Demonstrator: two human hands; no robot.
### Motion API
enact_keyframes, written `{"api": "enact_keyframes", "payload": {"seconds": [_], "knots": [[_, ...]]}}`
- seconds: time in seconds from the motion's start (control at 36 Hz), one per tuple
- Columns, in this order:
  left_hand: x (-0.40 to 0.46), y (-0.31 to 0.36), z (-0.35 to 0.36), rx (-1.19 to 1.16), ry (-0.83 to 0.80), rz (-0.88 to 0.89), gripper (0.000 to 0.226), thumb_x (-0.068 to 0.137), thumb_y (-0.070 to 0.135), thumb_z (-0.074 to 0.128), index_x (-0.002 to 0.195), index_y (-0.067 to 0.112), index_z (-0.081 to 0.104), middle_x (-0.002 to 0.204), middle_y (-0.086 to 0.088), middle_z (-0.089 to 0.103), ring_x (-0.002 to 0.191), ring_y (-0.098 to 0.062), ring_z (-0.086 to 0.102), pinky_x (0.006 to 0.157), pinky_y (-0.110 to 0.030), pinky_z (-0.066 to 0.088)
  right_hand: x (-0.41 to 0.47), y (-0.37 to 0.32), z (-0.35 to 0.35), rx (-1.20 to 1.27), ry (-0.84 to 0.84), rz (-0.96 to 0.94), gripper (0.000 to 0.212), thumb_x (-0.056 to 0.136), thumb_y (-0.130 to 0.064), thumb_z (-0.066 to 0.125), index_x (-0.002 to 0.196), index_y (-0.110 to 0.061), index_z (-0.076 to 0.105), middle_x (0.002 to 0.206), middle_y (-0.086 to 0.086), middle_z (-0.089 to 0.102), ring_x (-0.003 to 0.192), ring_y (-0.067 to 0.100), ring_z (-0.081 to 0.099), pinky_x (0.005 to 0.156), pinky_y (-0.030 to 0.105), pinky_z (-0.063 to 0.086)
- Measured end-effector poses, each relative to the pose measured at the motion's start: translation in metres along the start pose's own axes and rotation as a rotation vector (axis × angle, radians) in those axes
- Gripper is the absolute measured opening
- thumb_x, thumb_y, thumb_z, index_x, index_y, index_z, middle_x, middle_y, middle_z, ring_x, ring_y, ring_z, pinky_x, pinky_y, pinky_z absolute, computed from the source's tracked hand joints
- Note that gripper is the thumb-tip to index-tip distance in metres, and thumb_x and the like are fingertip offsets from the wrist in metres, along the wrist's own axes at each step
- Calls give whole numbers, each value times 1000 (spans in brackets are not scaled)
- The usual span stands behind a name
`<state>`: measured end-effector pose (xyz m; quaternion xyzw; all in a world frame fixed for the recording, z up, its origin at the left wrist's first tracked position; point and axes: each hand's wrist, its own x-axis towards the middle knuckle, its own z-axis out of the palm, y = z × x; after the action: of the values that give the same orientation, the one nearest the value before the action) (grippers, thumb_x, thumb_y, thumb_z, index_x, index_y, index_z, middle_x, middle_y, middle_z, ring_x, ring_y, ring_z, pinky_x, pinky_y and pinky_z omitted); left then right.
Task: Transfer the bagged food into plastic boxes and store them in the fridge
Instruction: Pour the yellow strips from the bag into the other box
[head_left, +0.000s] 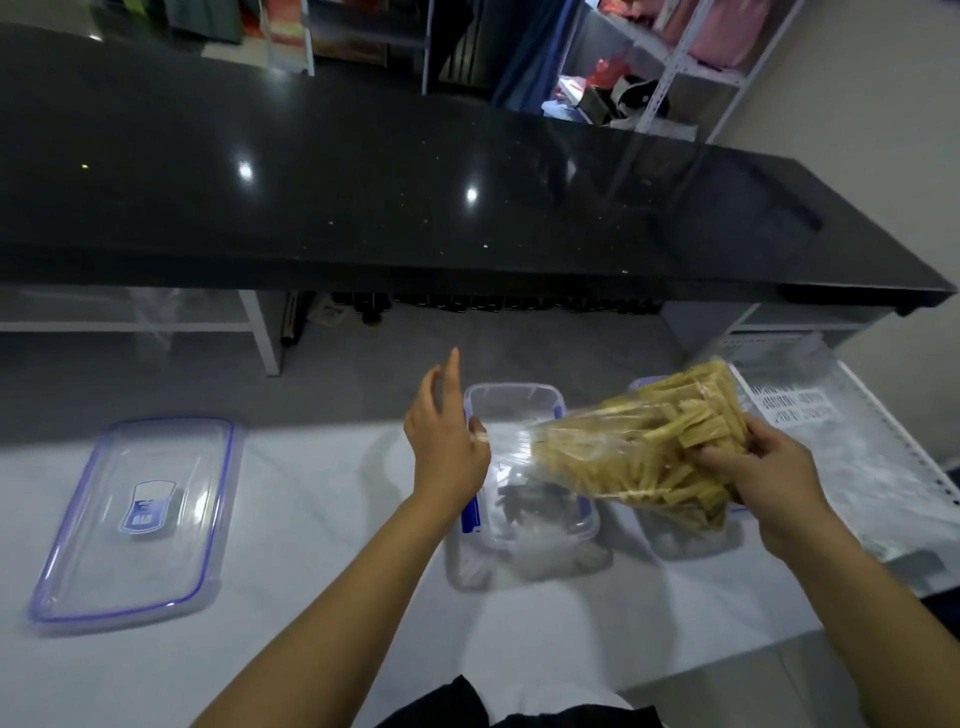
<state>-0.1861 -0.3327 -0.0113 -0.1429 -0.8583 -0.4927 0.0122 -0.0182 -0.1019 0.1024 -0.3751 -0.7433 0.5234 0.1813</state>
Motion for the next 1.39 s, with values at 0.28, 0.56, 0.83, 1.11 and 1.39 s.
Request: {"api": "enact_keyframes", "payload": {"seconds": [0.28,0.56,0.83,1.11,1.39], "knots": [[0,-12,3,13,-8,-96,81,94,6,57,158,31,15,159,-9,27,140,-31,34,115,-46,33,-14,-16,14,-53,9,-61,51,71,7,78,90,-40,73,87,-7,75,76,6,72,64,28,58],[-6,-15,8,-17,8,-149,74,96,11,57,157,31,19,159,-8,28,142,-31,33,116,-46,33,-22,-25,15,-68,11,-96,46,72,6,77,88,-37,69,86,-11,72,74,3,70,58,20,55],[-11,-3,2,4,11,-36,83,88,9,62,156,32,22,160,-9,26,145,-32,26,117,-49,26,-19,-25,16,-91,39,-175,46,71,5,76,85,-39,68,87,-7,71,78,12,67,77,43,59],[-8,-4,7,57,24,-70,93,84,3,64,156,36,15,161,-7,23,146,-30,22,118,-46,23,-18,-25,11,-102,32,-221,49,70,5,77,85,-41,70,83,-8,72,77,13,69,74,41,60],[-13,-3,5,50,5,-73,91,87,7,64,156,39,13,162,-6,19,147,-30,19,119,-47,22,-15,-30,13,-108,55,-243,47,70,1,76,87,-43,68,78,-20,70,69,-3,65,65,31,56]]}}
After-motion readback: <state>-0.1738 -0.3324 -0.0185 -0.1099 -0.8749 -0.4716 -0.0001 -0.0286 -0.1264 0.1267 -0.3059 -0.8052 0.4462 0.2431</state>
